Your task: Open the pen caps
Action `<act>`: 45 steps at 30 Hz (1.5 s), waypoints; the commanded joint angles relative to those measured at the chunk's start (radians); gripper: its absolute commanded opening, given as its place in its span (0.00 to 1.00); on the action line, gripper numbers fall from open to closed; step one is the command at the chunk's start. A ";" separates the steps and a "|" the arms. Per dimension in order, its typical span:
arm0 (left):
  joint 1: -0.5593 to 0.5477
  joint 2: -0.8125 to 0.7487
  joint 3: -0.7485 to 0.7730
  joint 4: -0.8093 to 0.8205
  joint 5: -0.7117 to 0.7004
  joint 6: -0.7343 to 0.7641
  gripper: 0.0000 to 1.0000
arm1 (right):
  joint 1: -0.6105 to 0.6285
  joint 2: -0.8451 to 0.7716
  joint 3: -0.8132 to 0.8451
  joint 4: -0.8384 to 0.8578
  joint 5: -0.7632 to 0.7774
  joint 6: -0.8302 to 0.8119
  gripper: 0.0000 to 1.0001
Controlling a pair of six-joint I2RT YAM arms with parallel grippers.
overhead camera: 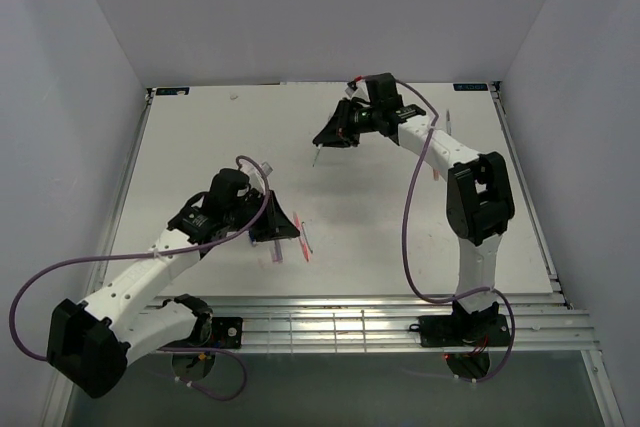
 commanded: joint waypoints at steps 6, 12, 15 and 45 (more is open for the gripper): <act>0.034 0.223 0.231 -0.289 -0.378 0.041 0.00 | 0.096 -0.180 -0.265 -0.418 0.145 -0.432 0.08; 0.078 0.312 0.278 -0.300 -0.464 0.029 0.00 | 0.145 -0.256 -0.502 -0.347 0.179 -0.451 0.08; 0.103 0.377 0.290 -0.295 -0.483 0.031 0.00 | 0.162 -0.254 -0.520 -0.349 0.198 -0.456 0.08; 0.195 0.708 0.405 -0.291 -0.605 0.127 0.01 | 0.210 0.056 -0.230 -0.476 0.291 -0.517 0.20</act>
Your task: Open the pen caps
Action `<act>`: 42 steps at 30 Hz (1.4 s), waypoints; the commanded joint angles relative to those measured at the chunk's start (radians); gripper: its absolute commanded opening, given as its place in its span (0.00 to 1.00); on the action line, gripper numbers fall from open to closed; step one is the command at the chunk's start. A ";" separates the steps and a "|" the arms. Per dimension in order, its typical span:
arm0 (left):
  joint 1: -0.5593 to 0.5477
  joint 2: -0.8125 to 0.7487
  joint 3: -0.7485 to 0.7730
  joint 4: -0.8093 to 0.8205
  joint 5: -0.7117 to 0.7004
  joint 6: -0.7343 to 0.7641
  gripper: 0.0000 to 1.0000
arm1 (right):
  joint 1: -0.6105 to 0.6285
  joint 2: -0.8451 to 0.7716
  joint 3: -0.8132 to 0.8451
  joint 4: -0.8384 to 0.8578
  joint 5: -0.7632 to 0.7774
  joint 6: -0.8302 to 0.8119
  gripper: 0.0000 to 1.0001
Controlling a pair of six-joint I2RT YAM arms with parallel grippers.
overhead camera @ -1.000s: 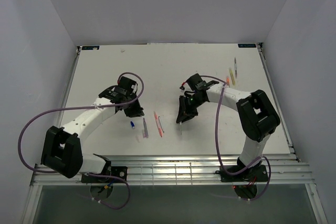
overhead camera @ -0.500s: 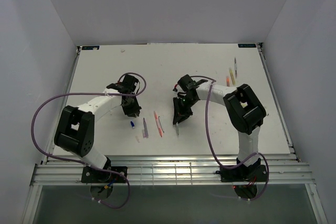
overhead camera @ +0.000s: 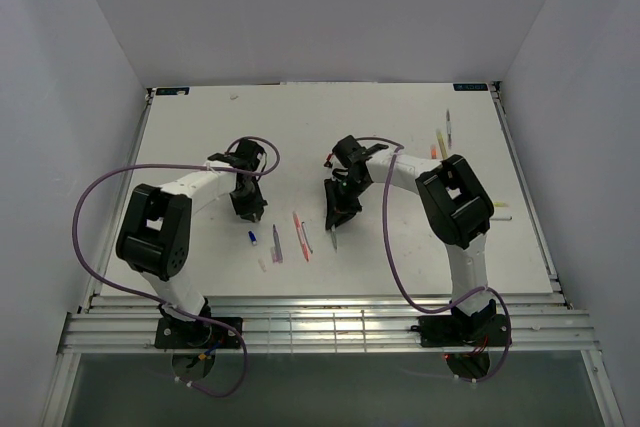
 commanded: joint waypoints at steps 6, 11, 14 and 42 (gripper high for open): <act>0.003 0.008 0.033 -0.004 -0.025 0.018 0.09 | 0.004 0.020 0.036 -0.018 0.028 -0.014 0.22; 0.003 0.023 0.033 -0.012 -0.024 0.013 0.16 | 0.007 0.027 0.037 -0.016 0.041 -0.010 0.24; 0.003 0.031 0.033 -0.023 -0.030 0.012 0.24 | 0.008 0.024 0.028 -0.010 0.045 -0.005 0.25; 0.003 -0.113 0.180 -0.127 -0.025 -0.014 0.54 | -0.022 -0.092 0.135 -0.065 0.040 0.016 0.45</act>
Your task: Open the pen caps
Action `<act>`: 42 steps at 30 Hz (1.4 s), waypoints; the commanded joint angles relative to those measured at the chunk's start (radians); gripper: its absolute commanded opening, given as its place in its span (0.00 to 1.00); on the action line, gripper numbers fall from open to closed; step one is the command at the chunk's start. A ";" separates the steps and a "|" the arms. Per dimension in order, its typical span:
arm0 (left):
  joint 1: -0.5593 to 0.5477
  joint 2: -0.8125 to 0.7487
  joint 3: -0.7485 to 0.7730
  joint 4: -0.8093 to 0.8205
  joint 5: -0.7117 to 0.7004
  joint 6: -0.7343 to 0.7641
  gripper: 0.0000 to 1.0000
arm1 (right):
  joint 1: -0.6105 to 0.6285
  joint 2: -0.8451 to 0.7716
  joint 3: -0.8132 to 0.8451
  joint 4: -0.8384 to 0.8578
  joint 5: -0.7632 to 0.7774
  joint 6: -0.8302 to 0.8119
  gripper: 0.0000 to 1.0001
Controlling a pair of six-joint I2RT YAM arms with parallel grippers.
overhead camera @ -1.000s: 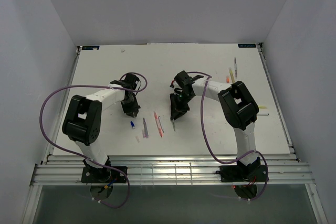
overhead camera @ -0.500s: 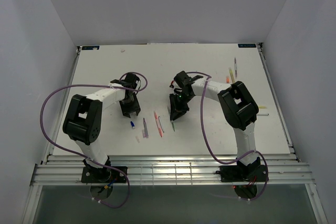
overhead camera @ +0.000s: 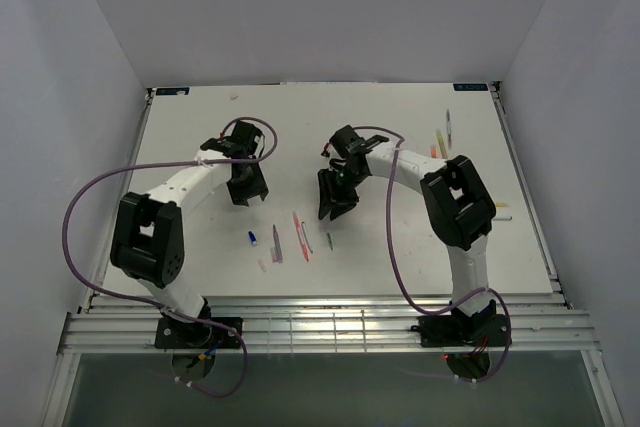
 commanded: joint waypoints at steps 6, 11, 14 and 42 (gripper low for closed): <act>-0.006 -0.232 0.005 -0.013 0.128 -0.072 0.53 | -0.222 -0.092 0.218 -0.128 0.095 -0.030 0.45; -0.035 -0.333 -0.044 0.070 0.248 -0.049 0.53 | -0.401 -0.045 0.339 -0.190 0.230 -0.093 0.45; -0.043 -0.356 -0.069 0.102 0.295 -0.022 0.54 | -0.487 -0.023 0.359 -0.190 0.275 -0.124 0.45; -0.071 -0.405 -0.105 0.119 0.366 0.040 0.53 | -0.699 0.146 0.333 -0.187 0.406 -0.211 0.42</act>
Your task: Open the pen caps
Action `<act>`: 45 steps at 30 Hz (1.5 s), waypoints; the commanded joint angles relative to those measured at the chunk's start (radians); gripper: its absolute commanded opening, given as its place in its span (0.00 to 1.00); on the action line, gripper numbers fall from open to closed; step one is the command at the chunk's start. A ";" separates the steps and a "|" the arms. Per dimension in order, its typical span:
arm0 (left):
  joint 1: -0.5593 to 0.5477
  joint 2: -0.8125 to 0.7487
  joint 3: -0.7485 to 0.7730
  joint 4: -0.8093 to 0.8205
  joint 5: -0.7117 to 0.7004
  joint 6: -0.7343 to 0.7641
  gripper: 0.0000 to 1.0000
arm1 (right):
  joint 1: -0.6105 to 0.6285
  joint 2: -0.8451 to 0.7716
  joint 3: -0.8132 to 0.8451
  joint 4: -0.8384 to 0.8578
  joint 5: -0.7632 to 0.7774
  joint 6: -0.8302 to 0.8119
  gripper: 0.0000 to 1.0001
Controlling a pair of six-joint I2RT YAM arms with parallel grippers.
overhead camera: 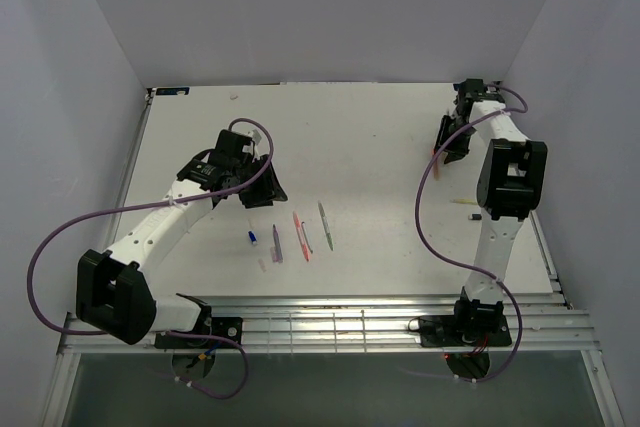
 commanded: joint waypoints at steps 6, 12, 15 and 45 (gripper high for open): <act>-0.002 -0.035 0.038 -0.015 0.005 0.018 0.53 | 0.000 0.019 -0.027 0.000 0.024 -0.031 0.40; -0.002 -0.026 0.041 -0.015 -0.002 0.018 0.53 | 0.016 0.028 -0.065 0.012 0.041 -0.032 0.38; -0.002 -0.021 0.043 -0.016 -0.004 0.021 0.53 | 0.024 0.028 -0.085 0.024 0.038 -0.025 0.36; -0.002 0.127 0.086 0.284 0.359 -0.186 0.54 | 0.366 -0.460 -0.427 0.081 -0.520 -0.002 0.08</act>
